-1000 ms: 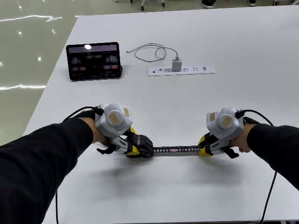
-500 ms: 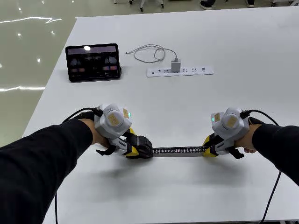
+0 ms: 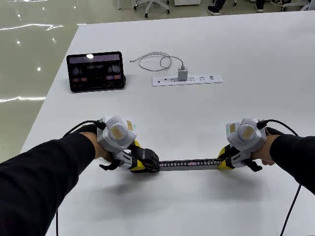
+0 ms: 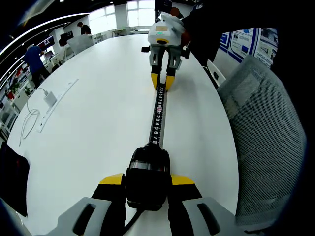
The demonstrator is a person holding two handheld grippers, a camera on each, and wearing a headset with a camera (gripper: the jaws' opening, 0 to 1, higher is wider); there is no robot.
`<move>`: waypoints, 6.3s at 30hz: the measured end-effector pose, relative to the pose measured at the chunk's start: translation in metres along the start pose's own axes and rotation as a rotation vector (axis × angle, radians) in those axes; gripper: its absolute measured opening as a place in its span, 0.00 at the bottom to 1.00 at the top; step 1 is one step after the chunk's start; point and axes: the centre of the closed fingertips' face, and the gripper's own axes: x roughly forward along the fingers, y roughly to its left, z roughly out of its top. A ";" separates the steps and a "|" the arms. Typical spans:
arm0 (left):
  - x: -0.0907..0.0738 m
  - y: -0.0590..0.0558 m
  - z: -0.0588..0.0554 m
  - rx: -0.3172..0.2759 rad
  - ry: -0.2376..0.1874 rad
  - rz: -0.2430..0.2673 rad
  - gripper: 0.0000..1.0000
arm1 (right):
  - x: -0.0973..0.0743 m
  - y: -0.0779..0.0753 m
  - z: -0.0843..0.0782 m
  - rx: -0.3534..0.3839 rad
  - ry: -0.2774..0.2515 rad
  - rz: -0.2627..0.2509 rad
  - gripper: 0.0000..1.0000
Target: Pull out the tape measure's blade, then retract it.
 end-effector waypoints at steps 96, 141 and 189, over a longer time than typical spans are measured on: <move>0.002 -0.001 0.003 -0.026 -0.017 0.014 0.29 | -0.020 -0.002 -0.036 -0.015 0.109 -0.017 0.11; 0.002 -0.008 -0.016 -0.110 0.065 -0.013 0.78 | -0.032 -0.001 -0.035 0.048 0.099 -0.052 0.44; -0.089 -0.012 -0.064 -0.550 -0.354 0.420 1.00 | -0.075 0.032 -0.036 0.395 -0.283 -0.387 1.00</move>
